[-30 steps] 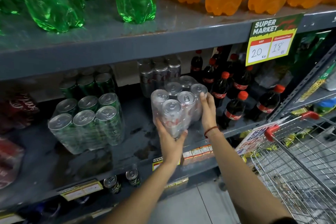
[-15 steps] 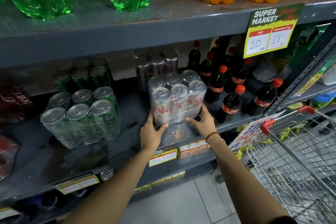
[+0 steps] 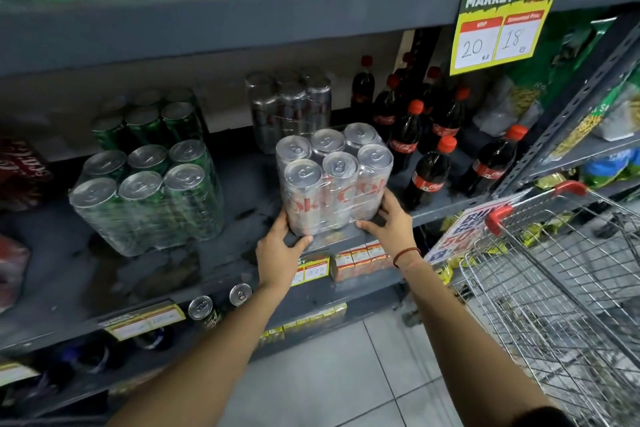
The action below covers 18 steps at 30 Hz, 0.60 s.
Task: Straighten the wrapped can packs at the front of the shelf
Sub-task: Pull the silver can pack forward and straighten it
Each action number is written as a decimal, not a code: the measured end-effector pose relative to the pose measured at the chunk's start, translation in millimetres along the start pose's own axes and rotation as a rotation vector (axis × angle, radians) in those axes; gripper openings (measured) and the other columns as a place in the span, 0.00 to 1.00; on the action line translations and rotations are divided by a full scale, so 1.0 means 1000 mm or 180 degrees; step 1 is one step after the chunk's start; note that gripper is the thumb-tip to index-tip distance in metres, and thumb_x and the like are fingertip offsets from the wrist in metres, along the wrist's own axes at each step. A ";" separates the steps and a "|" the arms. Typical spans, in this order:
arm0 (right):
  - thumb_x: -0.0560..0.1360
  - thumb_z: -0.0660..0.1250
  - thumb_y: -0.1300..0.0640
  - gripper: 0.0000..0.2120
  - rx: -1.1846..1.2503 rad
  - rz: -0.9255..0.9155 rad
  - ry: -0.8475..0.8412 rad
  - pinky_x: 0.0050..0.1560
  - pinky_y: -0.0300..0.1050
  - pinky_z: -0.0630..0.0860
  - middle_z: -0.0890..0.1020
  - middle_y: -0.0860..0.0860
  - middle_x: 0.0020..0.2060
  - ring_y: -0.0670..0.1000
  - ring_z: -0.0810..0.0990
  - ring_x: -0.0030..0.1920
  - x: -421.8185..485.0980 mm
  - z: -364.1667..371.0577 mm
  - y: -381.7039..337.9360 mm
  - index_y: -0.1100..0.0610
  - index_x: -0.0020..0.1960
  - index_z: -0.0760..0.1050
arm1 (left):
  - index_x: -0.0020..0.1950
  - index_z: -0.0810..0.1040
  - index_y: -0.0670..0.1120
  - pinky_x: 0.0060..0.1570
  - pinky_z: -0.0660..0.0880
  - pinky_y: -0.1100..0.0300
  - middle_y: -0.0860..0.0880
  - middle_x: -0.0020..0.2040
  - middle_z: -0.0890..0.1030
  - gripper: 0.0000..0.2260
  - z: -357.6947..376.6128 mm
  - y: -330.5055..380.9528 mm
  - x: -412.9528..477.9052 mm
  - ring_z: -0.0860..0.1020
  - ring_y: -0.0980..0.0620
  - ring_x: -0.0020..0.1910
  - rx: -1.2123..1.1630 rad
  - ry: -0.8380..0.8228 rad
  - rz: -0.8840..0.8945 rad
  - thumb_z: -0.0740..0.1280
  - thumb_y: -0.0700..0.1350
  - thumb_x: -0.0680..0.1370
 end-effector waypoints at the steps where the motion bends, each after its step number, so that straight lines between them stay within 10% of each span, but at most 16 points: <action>1: 0.66 0.75 0.69 0.37 0.0017 -0.0007 0.0018 0.52 0.20 0.69 0.76 0.48 0.57 0.47 0.73 0.59 -0.004 0.000 0.001 0.56 0.71 0.64 | 0.71 0.67 0.50 0.64 0.73 0.51 0.49 0.63 0.79 0.35 0.000 0.000 -0.003 0.77 0.51 0.62 -0.0037 0.0026 -0.0007 0.76 0.45 0.66; 5: 0.65 0.76 0.68 0.38 0.0113 -0.0007 0.0006 0.63 0.39 0.72 0.77 0.48 0.58 0.48 0.75 0.60 -0.017 -0.004 0.005 0.56 0.71 0.64 | 0.69 0.70 0.46 0.63 0.73 0.56 0.47 0.62 0.80 0.35 -0.001 0.002 -0.016 0.77 0.54 0.61 -0.0186 0.0073 -0.0014 0.78 0.42 0.64; 11: 0.66 0.75 0.69 0.38 0.0126 -0.0031 0.0022 0.61 0.33 0.72 0.77 0.46 0.57 0.46 0.76 0.60 -0.026 -0.008 0.005 0.54 0.71 0.64 | 0.69 0.70 0.46 0.60 0.69 0.65 0.47 0.61 0.80 0.35 -0.001 0.008 -0.026 0.75 0.61 0.58 -0.0272 0.0056 -0.0070 0.78 0.39 0.64; 18: 0.66 0.74 0.70 0.39 0.0065 0.0145 -0.0166 0.67 0.54 0.72 0.77 0.53 0.64 0.51 0.75 0.65 -0.011 -0.008 0.006 0.54 0.71 0.63 | 0.68 0.71 0.45 0.57 0.70 0.68 0.45 0.61 0.80 0.35 -0.001 0.017 -0.023 0.77 0.55 0.59 -0.0359 0.0125 -0.0208 0.78 0.38 0.62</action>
Point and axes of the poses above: each hand's wrist, its own x-axis towards the middle knuckle, its own z-axis out of the palm, y = z × x, the point moved 3 cm from there along x, towards the middle knuckle
